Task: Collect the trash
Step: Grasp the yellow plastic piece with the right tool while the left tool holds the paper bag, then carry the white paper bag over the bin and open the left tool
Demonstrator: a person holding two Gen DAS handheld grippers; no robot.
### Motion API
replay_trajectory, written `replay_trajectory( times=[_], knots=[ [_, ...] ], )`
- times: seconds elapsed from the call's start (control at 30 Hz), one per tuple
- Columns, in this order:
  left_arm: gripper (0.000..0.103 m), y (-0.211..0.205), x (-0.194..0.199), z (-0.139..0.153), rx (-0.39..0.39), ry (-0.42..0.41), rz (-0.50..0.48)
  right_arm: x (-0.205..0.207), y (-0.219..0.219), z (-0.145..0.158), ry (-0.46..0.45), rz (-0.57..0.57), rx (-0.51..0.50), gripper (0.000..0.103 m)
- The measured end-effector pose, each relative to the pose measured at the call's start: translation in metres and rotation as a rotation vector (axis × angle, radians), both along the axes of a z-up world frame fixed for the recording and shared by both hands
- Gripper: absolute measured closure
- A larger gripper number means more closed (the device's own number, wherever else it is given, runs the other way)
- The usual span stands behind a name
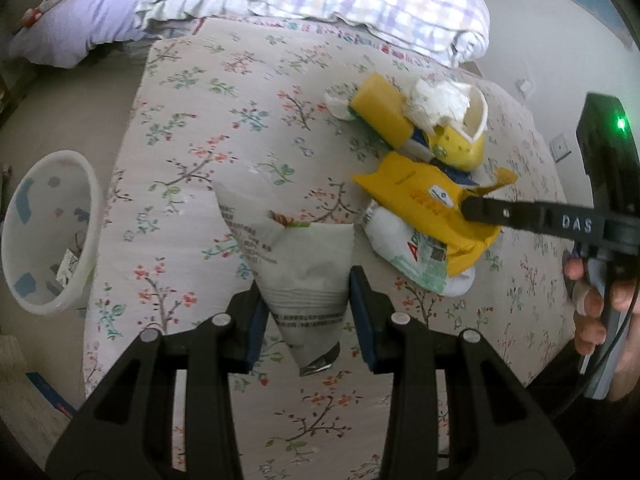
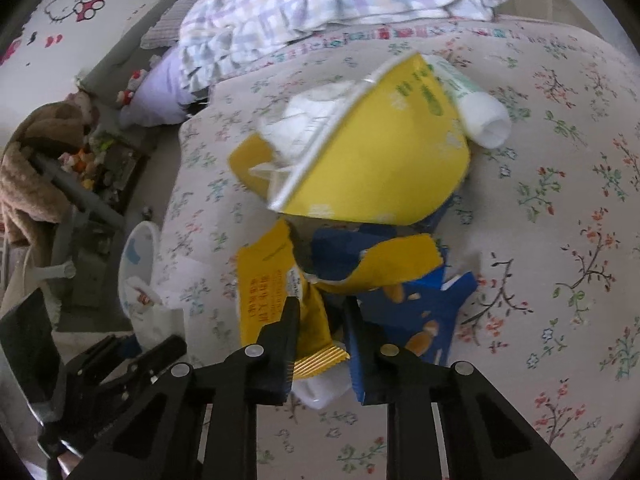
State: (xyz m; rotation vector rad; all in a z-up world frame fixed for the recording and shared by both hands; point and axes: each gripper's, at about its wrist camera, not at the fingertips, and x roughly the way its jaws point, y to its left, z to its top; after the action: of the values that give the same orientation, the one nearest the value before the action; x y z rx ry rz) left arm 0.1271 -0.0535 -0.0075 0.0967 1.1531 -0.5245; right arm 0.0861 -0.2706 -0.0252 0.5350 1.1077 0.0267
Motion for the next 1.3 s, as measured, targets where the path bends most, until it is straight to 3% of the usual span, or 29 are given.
replay_trajectory(
  times=[0.23, 1.3],
  knots=[
    [0.063, 0.023, 0.007, 0.005, -0.018, -0.016, 0.058, -0.002, 0.018, 0.014, -0.056, 0.043, 0.001, 0.089],
    [0.062, 0.176, 0.047, 0.008, -0.048, -0.069, 0.402, 0.046, 0.125, 0.035, -0.137, 0.21, 0.045, 0.091]
  ],
)
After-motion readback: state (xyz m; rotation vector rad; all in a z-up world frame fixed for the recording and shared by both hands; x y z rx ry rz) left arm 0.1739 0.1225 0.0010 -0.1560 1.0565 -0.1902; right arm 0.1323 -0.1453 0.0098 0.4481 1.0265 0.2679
